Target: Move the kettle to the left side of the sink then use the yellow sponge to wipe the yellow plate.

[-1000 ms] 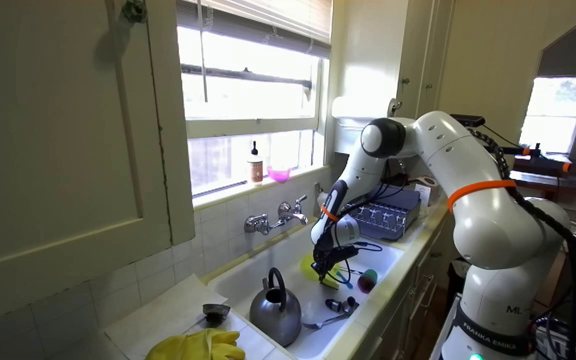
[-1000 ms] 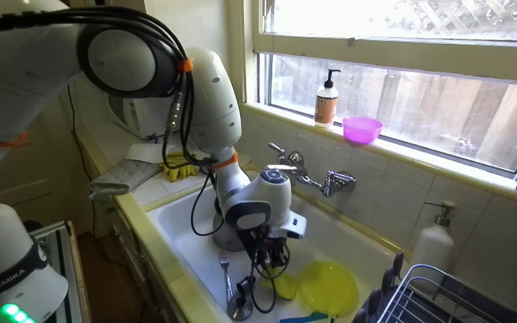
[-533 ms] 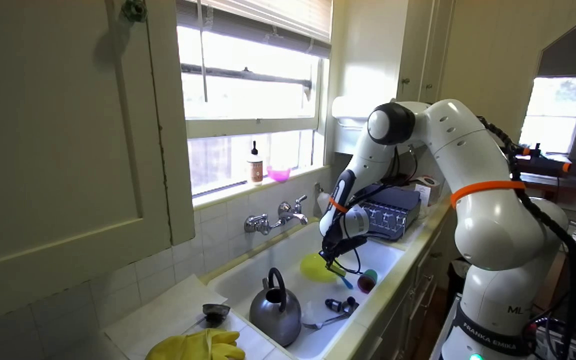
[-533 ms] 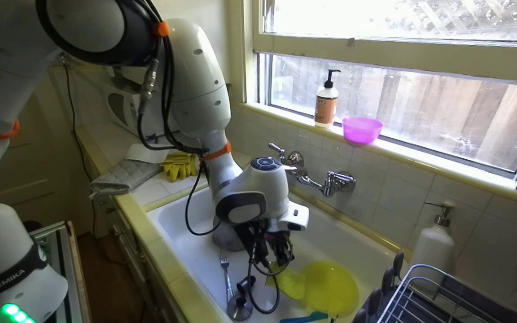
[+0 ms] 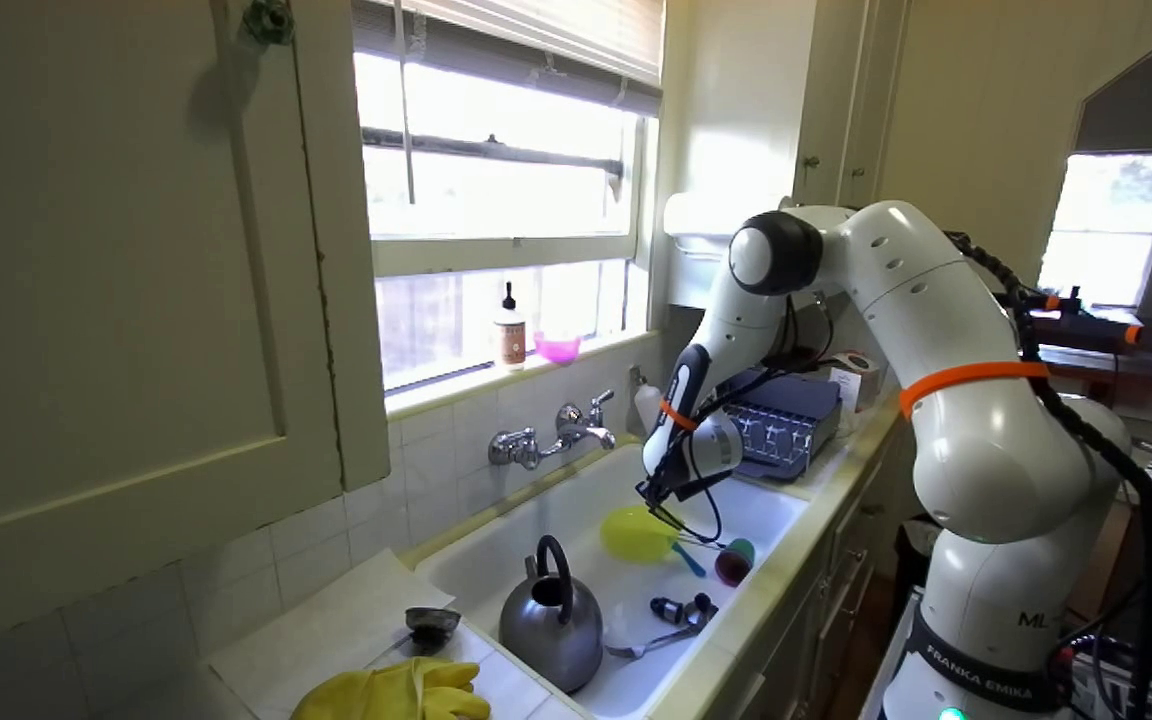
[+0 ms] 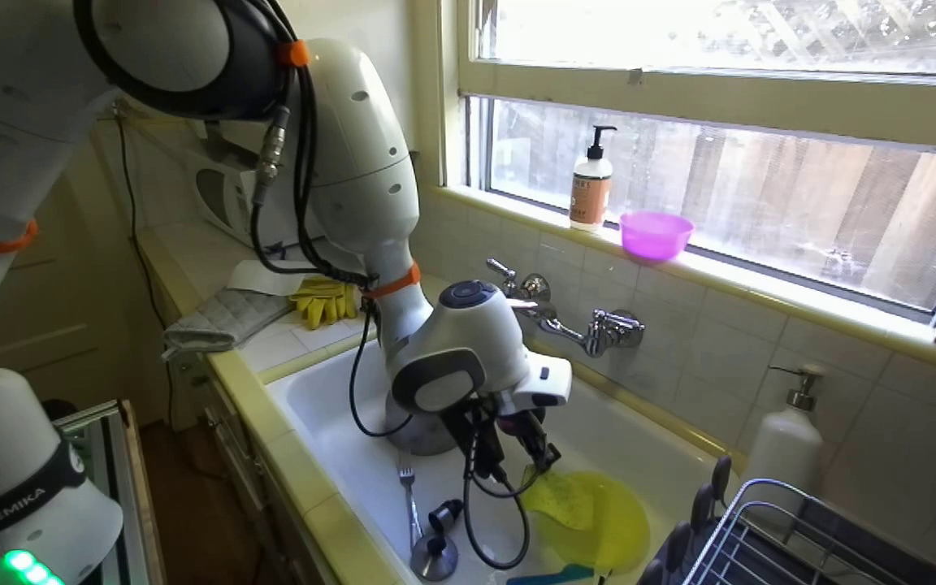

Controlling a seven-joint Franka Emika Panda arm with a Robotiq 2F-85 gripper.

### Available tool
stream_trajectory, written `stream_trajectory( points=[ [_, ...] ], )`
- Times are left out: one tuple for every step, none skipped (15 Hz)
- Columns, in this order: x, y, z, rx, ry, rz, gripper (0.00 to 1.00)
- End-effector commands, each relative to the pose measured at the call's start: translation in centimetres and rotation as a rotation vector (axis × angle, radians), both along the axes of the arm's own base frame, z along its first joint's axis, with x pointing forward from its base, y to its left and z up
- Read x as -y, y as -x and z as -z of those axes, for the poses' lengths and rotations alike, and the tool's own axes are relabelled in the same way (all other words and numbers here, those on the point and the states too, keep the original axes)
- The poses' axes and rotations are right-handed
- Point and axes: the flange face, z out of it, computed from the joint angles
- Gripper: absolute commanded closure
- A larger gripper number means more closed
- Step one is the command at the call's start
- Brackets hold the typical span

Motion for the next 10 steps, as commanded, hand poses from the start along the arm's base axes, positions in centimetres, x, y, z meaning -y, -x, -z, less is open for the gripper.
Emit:
stream_trajectory(
  points=[
    [0.9, -1.2, 2.0, 0.057, 0.029, 0.005, 0.99],
    [1.1, -1.6, 2.5, 0.067, 0.03, 0.01, 0.99],
    [1.2, -1.9, 3.0, 0.078, 0.029, 0.016, 0.99],
    [1.4, -2.3, 3.5, 0.08, 0.031, 0.025, 0.99],
    [1.6, -2.7, 4.1, 0.083, 0.033, 0.031, 0.99],
    [1.8, -3.1, 4.6, 0.085, 0.03, 0.043, 0.99],
    [1.9, -3.4, 5.2, 0.089, 0.025, 0.051, 0.99],
    [2.0, -3.8, 5.7, 0.093, 0.026, 0.059, 0.99],
    [2.0, -4.1, 6.3, 0.088, 0.022, 0.063, 0.99],
    [2.0, -4.3, 6.9, 0.078, 0.025, 0.068, 0.99]
  ],
)
